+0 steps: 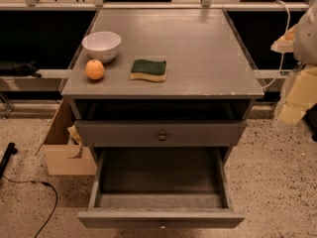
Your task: Place sponge into middle drawer
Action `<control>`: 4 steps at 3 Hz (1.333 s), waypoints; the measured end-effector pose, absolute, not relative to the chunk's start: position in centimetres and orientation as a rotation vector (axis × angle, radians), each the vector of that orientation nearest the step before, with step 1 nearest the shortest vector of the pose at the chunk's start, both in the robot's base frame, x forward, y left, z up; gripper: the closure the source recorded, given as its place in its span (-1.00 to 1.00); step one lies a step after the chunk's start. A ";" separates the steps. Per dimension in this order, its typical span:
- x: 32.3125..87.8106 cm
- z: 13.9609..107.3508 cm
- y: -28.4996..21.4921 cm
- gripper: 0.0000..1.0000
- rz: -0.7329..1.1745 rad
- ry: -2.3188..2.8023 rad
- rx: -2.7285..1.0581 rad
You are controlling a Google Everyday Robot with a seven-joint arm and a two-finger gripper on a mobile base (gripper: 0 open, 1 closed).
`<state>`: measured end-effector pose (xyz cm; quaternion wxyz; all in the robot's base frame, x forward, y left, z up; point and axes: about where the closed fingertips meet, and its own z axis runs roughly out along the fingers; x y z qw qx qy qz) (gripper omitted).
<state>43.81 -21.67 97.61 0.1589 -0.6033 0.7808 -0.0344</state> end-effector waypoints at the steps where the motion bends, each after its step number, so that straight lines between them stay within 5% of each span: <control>1: 44.1 97.3 -21.0 -1.00 -0.094 2.219 -1.739; 4: 48.2 95.8 -12.9 -1.00 0.111 2.086 -1.846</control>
Offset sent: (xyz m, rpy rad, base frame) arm 0.0117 0.0213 -0.0186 0.0068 0.0367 0.0510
